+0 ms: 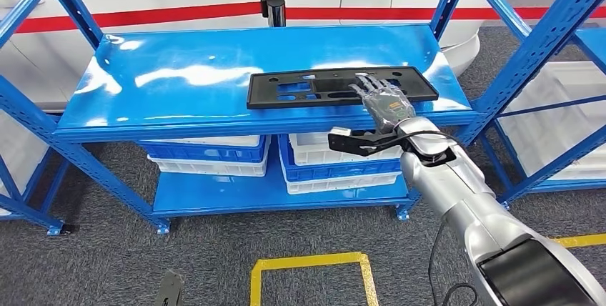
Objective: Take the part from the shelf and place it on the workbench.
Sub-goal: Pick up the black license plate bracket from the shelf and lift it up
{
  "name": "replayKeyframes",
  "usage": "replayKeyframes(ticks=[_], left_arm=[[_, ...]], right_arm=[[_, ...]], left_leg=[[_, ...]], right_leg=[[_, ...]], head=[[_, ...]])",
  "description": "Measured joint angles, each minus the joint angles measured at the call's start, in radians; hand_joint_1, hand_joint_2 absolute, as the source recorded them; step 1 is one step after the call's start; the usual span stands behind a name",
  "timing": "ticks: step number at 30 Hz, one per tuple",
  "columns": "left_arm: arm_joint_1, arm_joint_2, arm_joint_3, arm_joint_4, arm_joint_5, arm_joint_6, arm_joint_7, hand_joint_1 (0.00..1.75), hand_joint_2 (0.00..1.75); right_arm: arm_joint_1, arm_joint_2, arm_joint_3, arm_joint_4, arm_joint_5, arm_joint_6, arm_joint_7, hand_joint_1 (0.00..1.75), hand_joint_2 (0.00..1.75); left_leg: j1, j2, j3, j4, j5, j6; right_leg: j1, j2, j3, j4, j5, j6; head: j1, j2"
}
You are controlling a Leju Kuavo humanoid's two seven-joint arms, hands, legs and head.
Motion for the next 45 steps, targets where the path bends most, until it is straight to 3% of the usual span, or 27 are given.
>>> replayKeyframes(ticks=[1,2,4,6,10,12,14,15,16,17,19,21,23,25,28,29,31,33,34,35,36,37,39,40,42,45], left_arm=[[0.000,0.000,0.000,0.000,-0.001,0.002,0.000,0.00,0.00],[0.000,0.000,0.000,0.000,-0.004,0.005,0.000,0.00,0.00],[0.000,-0.001,0.000,0.000,-0.010,0.014,-0.002,0.00,0.00],[0.000,-0.002,0.000,0.000,-0.014,0.023,-0.004,0.00,0.00],[0.000,-0.004,0.000,0.000,-0.018,0.039,-0.006,0.00,0.00],[0.000,-0.003,0.000,0.000,-0.019,0.041,-0.007,0.00,0.00],[0.000,-0.004,0.000,0.000,-0.020,0.041,-0.007,0.00,0.00],[0.000,-0.004,0.000,0.000,-0.020,0.041,-0.007,0.00,0.00],[0.000,-0.004,0.000,0.000,-0.021,0.041,-0.007,0.00,0.00],[0.000,-0.004,0.000,0.000,-0.021,0.041,-0.007,0.00,0.00],[0.000,-0.004,0.000,0.000,-0.021,0.041,-0.007,0.00,0.00],[-0.001,-0.004,0.000,0.000,-0.021,0.043,-0.009,0.00,0.00],[0.000,-0.005,0.000,0.000,-0.020,0.045,-0.010,0.00,0.00],[0.000,-0.006,0.000,0.000,-0.017,0.041,-0.012,0.00,0.00],[0.000,-0.006,0.000,0.000,-0.014,0.043,-0.014,0.00,0.00],[0.000,-0.006,0.000,0.000,-0.014,0.047,-0.015,0.00,0.00],[0.001,-0.007,0.000,0.000,-0.015,0.058,-0.019,0.00,0.00],[0.001,-0.008,0.000,0.000,-0.015,0.068,-0.025,0.00,0.00],[0.001,-0.008,0.000,0.000,-0.015,0.072,-0.027,0.00,0.00],[0.001,-0.008,0.000,0.000,-0.015,0.075,-0.028,0.00,0.00],[0.002,-0.009,0.001,0.000,-0.015,0.077,-0.028,0.00,0.00],[0.002,-0.009,0.001,0.000,-0.015,0.078,-0.028,0.00,0.00],[0.002,-0.010,0.001,0.000,-0.015,0.079,-0.029,0.00,0.00],[0.002,-0.010,0.001,0.000,-0.015,0.079,-0.029,0.00,0.00],[0.003,-0.012,0.001,0.000,-0.015,0.079,-0.030,0.00,0.00],[0.003,-0.011,0.001,-0.001,-0.017,0.082,-0.032,0.00,0.00]], right_arm=[[0.002,-0.001,0.000,0.000,0.000,0.000,0.000,0.00,1.75],[0.002,-0.001,0.000,-0.001,0.000,0.000,0.000,0.00,1.75],[0.000,-0.001,0.000,-0.002,0.001,0.000,0.000,0.00,1.75],[-0.001,0.000,0.000,-0.005,0.001,0.000,0.000,0.00,1.75],[-0.002,0.002,0.000,-0.008,0.005,0.000,0.001,0.00,1.75],[-0.002,0.006,0.000,-0.011,0.008,0.000,0.001,0.00,1.75],[-0.001,0.011,0.001,-0.011,0.010,0.001,0.001,0.00,1.75],[0.000,0.012,0.002,-0.011,0.010,0.001,0.001,0.00,1.75],[0.001,0.013,0.003,-0.012,0.011,0.001,0.001,0.00,1.75],[0.001,0.015,0.004,-0.012,0.011,0.002,0.001,0.00,1.75],[0.001,0.019,0.007,-0.013,0.013,0.004,0.001,0.00,1.75],[-0.001,0.024,0.009,-0.017,0.016,0.005,0.003,0.00,1.75],[-0.002,0.027,0.012,-0.018,0.018,0.007,0.006,0.00,1.75],[-0.002,0.029,0.015,-0.019,0.019,0.012,0.009,0.00,1.75],[-0.006,0.033,0.019,-0.021,0.019,0.018,0.010,0.00,1.75],[-0.010,0.033,0.021,-0.021,0.018,0.019,0.008,0.00,1.75],[-0.019,0.032,0.022,-0.022,0.017,0.020,0.005,0.00,1.75],[-0.021,0.033,0.024,-0.022,0.015,0.023,0.001,0.00,1.75],[-0.019,0.033,0.025,-0.022,0.015,0.025,0.000,0.00,1.75],[-0.018,0.033,0.027,-0.022,0.015,0.026,-0.001,0.00,1.75],[-0.017,0.032,0.027,-0.022,0.015,0.027,-0.001,0.00,1.75],[-0.018,0.032,0.028,-0.022,0.014,0.028,-0.001,0.00,1.75],[-0.023,0.033,0.029,-0.022,0.014,0.028,0.000,0.00,1.75],[-0.025,0.033,0.029,-0.022,0.013,0.028,0.000,0.00,1.75],[-0.028,0.033,0.030,-0.022,0.013,0.028,0.000,0.00,1.75],[-0.032,0.035,0.029,-0.022,0.012,0.028,0.000,0.00,1.75]], left_leg=[[0.000,-0.001,0.000,0.001,0.000,0.000],[0.000,-0.002,0.000,0.002,-0.001,-0.001],[-0.003,-0.003,-0.001,0.010,-0.006,-0.008],[-0.007,-0.004,-0.006,0.019,-0.013,-0.016],[-0.001,-0.005,-0.015,0.036,-0.027,-0.034],[0.004,-0.005,-0.049,0.114,-0.077,-0.049],[0.011,-0.005,-0.112,0.245,-0.136,-0.061],[0.015,-0.005,-0.136,0.290,-0.147,-0.065],[0.018,-0.005,-0.145,0.301,-0.138,-0.068],[0.020,-0.005,-0.133,0.271,-0.112,-0.069],[0.023,-0.005,-0.070,0.136,-0.042,-0.067],[0.021,-0.007,-0.022,0.039,-0.011,-0.061],[0.015,-0.008,-0.014,0.020,-0.010,-0.058],[0.004,-0.010,-0.016,0.023,-0.010,-0.049],[-0.004,-0.012,-0.014,0.019,-0.009,-0.021],[-0.003,-0.011,-0.010,0.012,-0.006,-0.013],[0.001,-0.008,-0.002,0.002,-0.001,0.000],[-0.004,-0.006,-0.001,0.001,-0.002,0.005],[-0.007,-0.007,-0.001,0.001,-0.003,0.007],[-0.010,-0.008,0.001,0.001,-0.004,0.009],[-0.014,-0.010,0.003,0.002,-0.006,0.009],[-0.016,-0.012,0.007,0.002,-0.008,0.010],[-0.020,-0.013,0.011,0.003,-0.013,0.006],[-0.021,-0.014,0.011,0.004,-0.016,0.003],[-0.021,-0.013,0.011,0.004,-0.020,-0.005],[-0.018,-0.012,-0.001,0.038,-0.048,-0.024]], right_leg=[[0.000,0.000,0.001,-0.003,0.008,0.007],[0.000,0.000,0.023,-0.047,0.030,0.015],[0.001,-0.003,0.095,-0.189,0.083,0.027],[0.002,-0.005,0.136,-0.272,0.109,0.021],[-0.004,-0.004,0.142,-0.284,0.116,-0.003],[-0.011,-0.003,0.145,-0.287,0.118,-0.011],[-0.012,-0.003,0.145,-0.286,0.117,-0.014],[-0.013,-0.003,0.146,-0.286,0.116,-0.015],[-0.013,-0.003,0.146,-0.286,0.116,-0.015],[-0.014,-0.002,0.147,-0.286,0.116,-0.014],[-0.015,0.000,0.150,-0.286,0.114,-0.012],[-0.011,0.002,0.150,-0.286,0.111,-0.005],[0.000,0.003,0.148,-0.285,0.108,-0.001],[-0.001,0.002,0.150,-0.290,0.110,0.008],[-0.014,-0.001,0.152,-0.299,0.113,0.032],[-0.013,-0.002,0.147,-0.289,0.105,0.034],[-0.011,-0.004,0.108,-0.206,0.064,0.027],[-0.007,-0.004,0.038,-0.065,0.011,0.017],[-0.005,-0.004,0.012,-0.016,-0.002,0.016],[-0.003,-0.004,0.005,-0.007,0.002,0.019],[0.000,-0.004,0.020,-0.041,0.022,0.024],[0.003,-0.004,0.052,-0.111,0.053,0.027],[0.010,-0.005,0.119,-0.250,0.107,0.019],[0.014,-0.005,0.138,-0.287,0.121,0.012],[0.018,-0.005,0.148,-0.302,0.124,-0.004],[0.003,-0.004,0.162,-0.314,0.123,-0.022]], head=[[0.000,0.000],[0.000,0.000],[0.000,0.000],[-0.001,0.000],[-0.003,0.000],[-0.006,0.000],[-0.007,0.000],[-0.007,0.000],[-0.007,0.000],[-0.007,0.000],[-0.007,0.000],[-0.006,0.000],[-0.005,0.000],[-0.005,0.000],[-0.007,0.000],[-0.006,0.000],[-0.003,0.000],[-0.001,0.000],[-0.001,0.000],[0.000,0.000],[0.000,0.000],[0.000,0.000],[-0.001,0.000],[-0.002,0.000],[-0.004,0.000],[-0.008,0.000]])
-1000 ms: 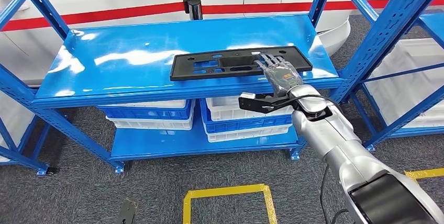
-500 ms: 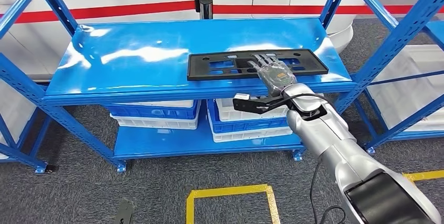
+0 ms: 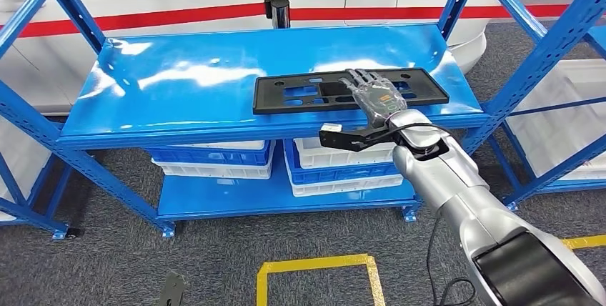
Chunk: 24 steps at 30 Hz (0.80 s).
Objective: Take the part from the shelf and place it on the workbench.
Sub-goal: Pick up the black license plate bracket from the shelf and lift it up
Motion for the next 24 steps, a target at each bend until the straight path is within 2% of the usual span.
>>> replayKeyframes(ticks=[1,3,4,5,6,7,8,9,10,11,13,15,17,19,20,21,22,23,24], left_arm=[[0.000,0.001,0.000,0.000,-0.001,0.001,-0.001,0.00,0.00],[0.000,0.001,0.000,0.000,-0.001,0.002,-0.001,0.00,0.00],[0.000,0.001,0.000,0.000,-0.001,0.002,-0.001,0.00,0.00],[0.001,0.002,0.000,0.000,-0.001,0.003,-0.001,0.00,0.00],[0.001,0.002,0.000,0.000,-0.001,0.003,-0.001,0.00,0.00],[0.001,0.003,0.000,0.000,-0.001,0.003,-0.001,0.00,0.00],[0.002,0.004,0.000,0.000,-0.001,0.004,-0.001,0.00,0.00],[0.002,0.004,0.000,0.000,-0.001,0.004,-0.001,0.00,0.00],[0.001,0.004,0.000,0.000,-0.001,0.005,-0.002,0.00,0.00],[0.001,0.004,0.000,0.000,-0.001,0.006,-0.002,0.00,0.00],[0.001,0.004,0.000,0.000,0.000,0.008,-0.002,0.00,0.00],[0.001,0.003,0.001,0.000,0.002,0.009,-0.005,0.00,0.00],[0.000,0.002,0.001,0.000,0.003,0.009,-0.007,0.00,0.00],[0.000,0.002,0.001,0.000,0.004,0.009,-0.008,0.00,0.00],[0.000,0.002,0.001,0.000,0.004,0.009,-0.008,0.00,0.00],[0.001,0.002,0.001,0.001,0.004,0.009,-0.009,0.00,0.00],[0.001,0.002,0.002,0.001,0.005,0.009,-0.011,0.00,0.00],[0.001,0.002,0.002,0.001,0.007,0.009,-0.015,0.00,0.00],[0.001,0.002,0.003,0.001,0.010,0.010,-0.022,0.00,0.00]], right_arm=[[-0.001,0.002,0.000,0.000,0.000,0.000,0.000,0.00,1.75],[-0.002,0.006,0.002,0.000,-0.001,0.000,-0.001,0.00,1.75],[-0.002,0.007,0.003,0.000,-0.001,0.001,-0.001,0.00,1.75],[-0.001,0.008,0.004,0.001,-0.001,0.001,-0.001,0.00,1.75],[0.000,0.008,0.005,0.001,-0.001,0.001,-0.001,0.00,1.75],[0.000,0.009,0.007,0.001,-0.001,0.001,-0.001,0.00,1.75],[0.000,0.010,0.008,0.001,-0.001,0.001,-0.001,0.00,1.75],[-0.002,0.011,0.008,0.001,-0.001,0.001,-0.001,0.00,1.75],[-0.003,0.012,0.009,0.001,-0.001,0.001,-0.001,0.00,1.75],[-0.004,0.012,0.010,0.001,-0.001,0.001,-0.001,0.00,1.75],[-0.005,0.013,0.010,0.002,0.000,0.001,-0.001,0.00,1.75],[-0.006,0.012,0.010,0.001,-0.001,0.000,0.000,0.00,1.75],[-0.005,0.011,0.011,0.002,-0.001,0.000,0.001,0.00,1.75],[0.002,0.008,0.012,0.004,-0.001,0.000,0.002,0.00,1.75],[0.007,0.007,0.013,0.006,-0.002,0.000,0.002,0.00,1.75],[0.011,0.005,0.014,0.007,-0.002,0.000,0.002,0.02,1.75],[0.013,0.004,0.014,0.008,-0.002,0.000,0.002,0.34,1.75],[0.012,0.003,0.014,0.009,-0.003,0.000,0.001,0.77,1.75],[0.012,0.002,0.015,0.009,-0.005,-0.002,-0.001,1.20,1.75]], left_leg=[[0.004,0.000,-0.022,0.047,-0.024,-0.009],[0.017,0.001,-0.096,0.186,-0.080,-0.026],[0.023,0.002,-0.133,0.244,-0.093,-0.033],[0.029,0.003,-0.156,0.267,-0.087,-0.038],[0.034,0.004,-0.158,0.250,-0.059,-0.042],[0.037,0.005,-0.138,0.192,-0.015,-0.045],[0.040,0.006,-0.108,0.117,0.031,-0.046],[0.040,0.007,-0.076,0.050,0.063,-0.045],[0.038,0.007,-0.051,0.001,0.078,-0.041],[0.035,0.007,-0.038,-0.020,0.076,-0.036],[0.031,0.007,-0.029,-0.029,0.064,-0.021],[0.030,0.007,-0.021,-0.038,0.064,-0.006],[0.030,0.007,-0.011,-0.046,0.060,0.007],[0.028,0.006,-0.004,-0.046,0.053,0.017],[0.026,0.004,0.001,-0.046,0.048,0.019],[0.025,0.002,0.007,-0.045,0.044,0.020],[0.024,-0.001,0.014,-0.044,0.038,0.018],[0.024,-0.002,0.020,-0.042,0.031,0.015],[0.022,-0.003,0.025,-0.039,0.025,0.011]], right_leg=[[-0.005,0.000,0.006,-0.003,-0.001,-0.005],[-0.006,0.001,0.013,-0.003,-0.005,-0.011],[-0.006,0.001,0.015,-0.003,-0.008,-0.012],[-0.007,0.001,0.018,-0.002,-0.011,-0.012],[-0.008,0.002,0.022,-0.002,-0.016,-0.010],[-0.009,0.003,0.029,-0.002,-0.022,-0.006],[-0.011,0.003,0.037,-0.002,-0.028,0.000],[-0.009,0.004,0.042,-0.002,-0.035,0.005],[-0.007,0.004,0.045,-0.001,-0.040,0.011],[-0.004,0.004,0.046,-0.002,-0.044,0.017],[-0.001,0.004,0.044,-0.006,-0.048,0.028],[0.000,0.002,0.033,0.019,-0.064,0.034],[-0.001,0.001,-0.022,0.128,-0.105,0.029],[-0.001,0.001,-0.105,0.267,-0.142,0.024],[-0.001,0.001,-0.132,0.299,-0.141,0.028],[0.000,0.001,-0.140,0.292,-0.123,0.035],[0.000,0.001,-0.128,0.243,-0.089,0.044],[0.000,0.000,-0.102,0.168,-0.047,0.052],[0.001,-0.001,-0.075,0.099,-0.013,0.055]], head=[[-0.003,0.000],[-0.007,0.000],[-0.007,0.000],[-0.007,0.000],[-0.007,0.000],[-0.007,0.000],[-0.007,0.000],[-0.007,0.000],[-0.008,0.000],[-0.008,0.000],[-0.008,0.000],[-0.007,0.000],[-0.005,0.000],[-0.003,0.000],[-0.003,0.000],[-0.002,0.000],[-0.002,0.000],[-0.002,0.000],[-0.002,0.000]])
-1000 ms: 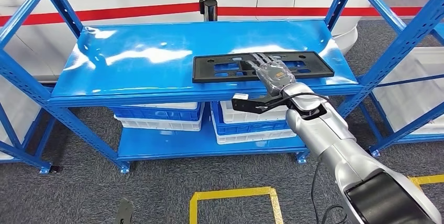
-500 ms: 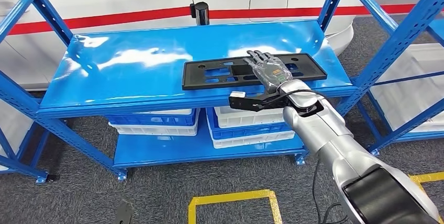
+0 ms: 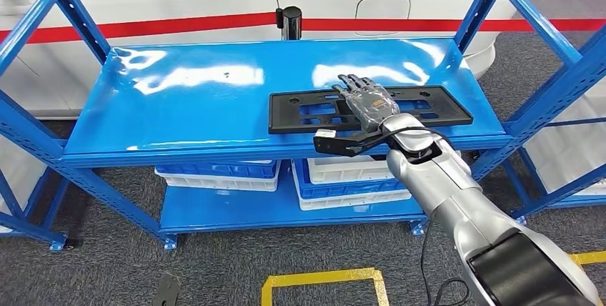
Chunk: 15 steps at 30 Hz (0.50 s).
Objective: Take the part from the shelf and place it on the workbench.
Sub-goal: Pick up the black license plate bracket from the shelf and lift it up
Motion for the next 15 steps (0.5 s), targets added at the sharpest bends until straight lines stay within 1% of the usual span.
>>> replayKeyframes(ticks=[1,2,3,5,6,11,15], left_arm=[[0.000,0.000,0.000,0.000,0.005,0.003,-0.012,0.00,0.00],[0.000,-0.001,0.001,0.000,0.010,0.010,-0.030,0.00,0.00],[0.000,-0.001,0.003,0.000,0.014,0.023,-0.050,0.00,0.00],[0.001,-0.003,0.008,0.000,0.019,0.057,-0.091,0.00,0.00],[0.001,-0.005,0.011,0.000,0.020,0.070,-0.104,0.00,0.00],[0.001,-0.007,0.017,0.000,0.022,0.092,-0.135,0.00,0.00],[0.001,-0.010,0.019,0.000,0.022,0.118,-0.168,0.00,1.75]], right_arm=[[0.000,0.000,0.000,0.000,-0.004,-0.004,-0.004,1.62,1.75],[0.001,-0.001,0.000,0.001,-0.010,-0.009,-0.011,1.74,1.75],[0.003,-0.001,0.000,0.001,-0.017,-0.013,-0.017,1.75,1.75],[0.007,-0.005,-0.002,0.001,-0.032,-0.020,-0.029,1.75,1.75],[0.008,-0.008,-0.004,0.001,-0.037,-0.022,-0.034,1.75,1.75],[0.012,-0.019,-0.009,0.001,-0.052,-0.034,-0.048,1.68,1.75],[0.014,-0.029,-0.020,-0.002,-0.074,-0.049,-0.073,1.75,1.75]], left_leg=[[-0.002,0.000,0.002,0.003,-0.006,-0.004],[-0.005,-0.001,0.003,0.007,-0.010,-0.006],[-0.007,-0.001,0.002,0.009,-0.013,-0.006],[-0.006,0.000,0.002,0.008,-0.015,-0.002],[-0.005,0.001,0.003,0.006,-0.015,-0.002],[-0.003,0.005,0.007,-0.001,-0.015,-0.003],[-0.002,0.006,0.007,-0.002,-0.014,-0.008]], right_leg=[[0.000,0.000,0.021,-0.052,0.025,-0.002],[0.000,0.000,0.032,-0.079,0.037,-0.006],[0.000,0.000,0.035,-0.084,0.038,-0.011],[0.000,0.002,0.035,-0.086,0.039,-0.013],[0.001,0.004,0.034,-0.086,0.038,-0.014],[0.005,0.008,0.034,-0.086,0.035,-0.020],[0.007,0.008,0.034,-0.086,0.035,-0.028]], head=[[0.000,0.000],[0.000,0.000],[-0.001,0.000],[-0.001,0.000],[-0.001,0.000],[-0.001,0.000],[-0.001,0.000]])
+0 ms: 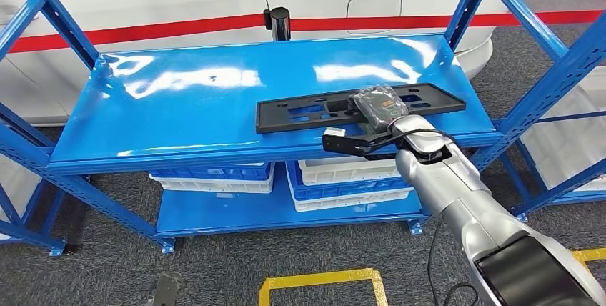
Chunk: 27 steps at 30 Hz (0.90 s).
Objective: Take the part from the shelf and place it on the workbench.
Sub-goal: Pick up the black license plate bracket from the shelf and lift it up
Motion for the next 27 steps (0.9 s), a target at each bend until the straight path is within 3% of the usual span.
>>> replayKeyframes(ticks=[20,27], left_arm=[[-0.001,-0.004,0.015,0.000,0.011,0.012,-0.043,0.00,1.75],[-0.005,-0.001,0.025,0.000,0.039,-0.005,-0.083,0.00,1.75]], right_arm=[[-0.012,-0.058,-0.029,-0.138,-0.061,0.008,-0.012,1.75,1.75],[-0.016,-0.095,-0.077,-0.268,-0.178,0.096,-0.027,1.75,1.75]], left_leg=[[-0.009,0.001,-0.002,0.001,0.002,-0.004],[-0.010,0.001,-0.003,0.001,0.002,-0.004]], right_leg=[[-0.004,0.000,0.000,0.000,0.001,-0.002],[-0.004,-0.001,0.000,0.000,0.001,-0.002]], head=[[0.000,0.000],[0.000,0.000]])
